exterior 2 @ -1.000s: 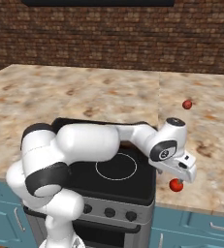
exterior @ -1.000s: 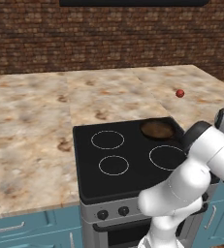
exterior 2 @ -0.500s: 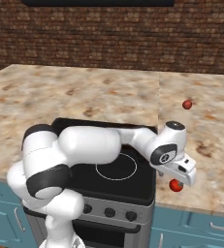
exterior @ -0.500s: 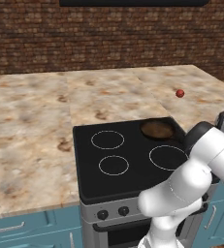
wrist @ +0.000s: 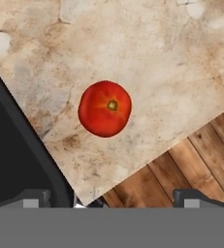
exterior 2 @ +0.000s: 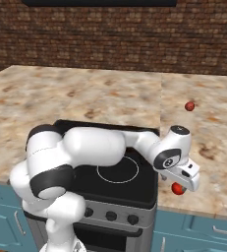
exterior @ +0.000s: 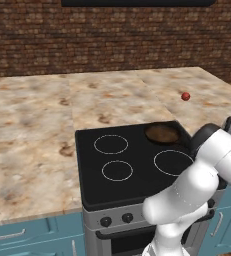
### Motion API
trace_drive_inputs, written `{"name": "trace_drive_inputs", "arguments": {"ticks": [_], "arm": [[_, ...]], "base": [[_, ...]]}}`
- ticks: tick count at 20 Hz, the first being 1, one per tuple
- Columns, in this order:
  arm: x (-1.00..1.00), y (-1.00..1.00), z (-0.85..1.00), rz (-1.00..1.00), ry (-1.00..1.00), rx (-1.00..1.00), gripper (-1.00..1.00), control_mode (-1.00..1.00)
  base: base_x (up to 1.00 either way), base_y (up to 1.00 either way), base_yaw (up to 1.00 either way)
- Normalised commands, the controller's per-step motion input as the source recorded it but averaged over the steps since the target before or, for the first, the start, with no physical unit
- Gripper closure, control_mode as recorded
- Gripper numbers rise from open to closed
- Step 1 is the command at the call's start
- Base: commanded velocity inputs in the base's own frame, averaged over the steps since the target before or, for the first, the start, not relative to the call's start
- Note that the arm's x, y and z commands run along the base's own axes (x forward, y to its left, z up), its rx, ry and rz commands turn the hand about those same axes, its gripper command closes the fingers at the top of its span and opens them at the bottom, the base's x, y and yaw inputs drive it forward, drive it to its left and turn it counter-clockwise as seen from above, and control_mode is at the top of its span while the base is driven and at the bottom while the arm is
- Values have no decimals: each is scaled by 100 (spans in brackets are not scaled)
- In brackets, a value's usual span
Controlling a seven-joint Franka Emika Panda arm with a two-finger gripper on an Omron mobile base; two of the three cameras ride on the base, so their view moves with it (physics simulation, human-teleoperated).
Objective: Place the pan on the rear right burner on the stove. Then place the tomato and the onion in the pan and turn on the rear right burner.
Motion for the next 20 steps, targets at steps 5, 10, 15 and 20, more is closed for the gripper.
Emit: {"name": "trace_drive_inputs", "arguments": {"ticks": [5, 10, 15, 20], "arm": [[7, 0, -6, 0, 0, 4, -100, -100], [9, -2, -12, -1, 0, 1, -100, -100], [6, -3, -14, -1, 0, 0, -100, -100], [8, -6, -17, -1, 0, 0, -100, -100]], "base": [[0, 0, 0], [0, 0, 0], [0, 0, 0], [0, 0, 0]]}}
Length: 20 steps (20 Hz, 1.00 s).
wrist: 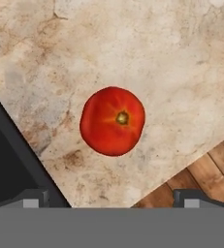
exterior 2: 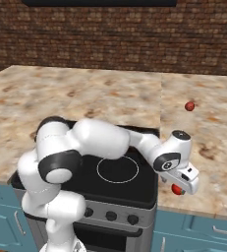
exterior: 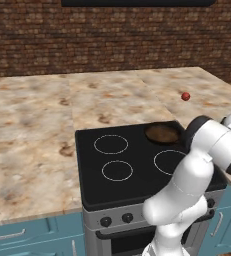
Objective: Place the pan on the rear right burner on the stove. Then place the tomato and the onion in the pan and turn on the rear right burner.
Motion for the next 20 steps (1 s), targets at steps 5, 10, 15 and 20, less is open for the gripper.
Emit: {"name": "trace_drive_inputs", "arguments": {"ticks": [5, 10, 15, 20], "arm": [[6, -7, -19, -1, 0, 0, -100, -100], [8, -12, -14, -1, 0, 0, -100, -100], [22, -13, -5, -2, 0, 0, -100, -100], [33, -7, -2, 0, 0, 0, -100, -100]], "base": [[0, 0, 0], [0, 0, 0], [0, 0, 0], [0, 0, 0]]}}
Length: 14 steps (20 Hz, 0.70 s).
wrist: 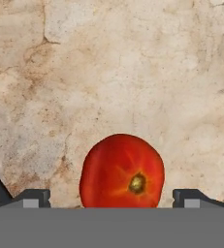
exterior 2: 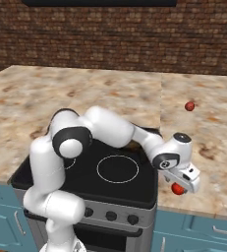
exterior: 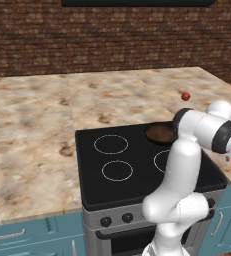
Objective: Place the pan on the rear right burner on the stove. Then place the tomato and the onion in the pan and turn on the rear right burner.
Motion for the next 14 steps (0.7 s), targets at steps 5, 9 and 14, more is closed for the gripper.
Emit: {"name": "trace_drive_inputs", "arguments": {"ticks": [5, 9, 14], "arm": [[16, -13, -13, -2, 0, 0, -100, -100], [-2, -21, -26, -5, 0, 0, -100, -100], [-11, -7, -20, -5, 0, 0, -100, -100]], "base": [[0, 0, 0], [0, 0, 0], [0, 0, 0]]}}
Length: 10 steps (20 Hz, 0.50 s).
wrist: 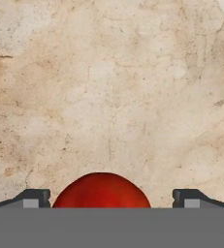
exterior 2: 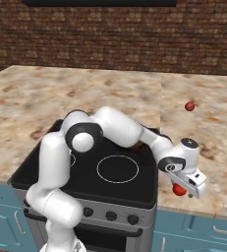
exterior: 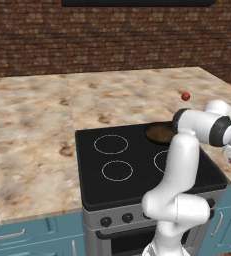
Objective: Place the pan on the rear right burner on the stove. Then place the tomato and the onion in the pan and turn on the rear right burner.
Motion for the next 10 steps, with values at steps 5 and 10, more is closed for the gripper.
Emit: {"name": "trace_drive_inputs", "arguments": {"ticks": [5, 10], "arm": [[-11, 6, -4, -5, 0, 0, -100, -100], [-9, 46, -11, -9, 2, 0, 100, -100]], "base": [[0, 0, 0], [0, 0, 0]]}}
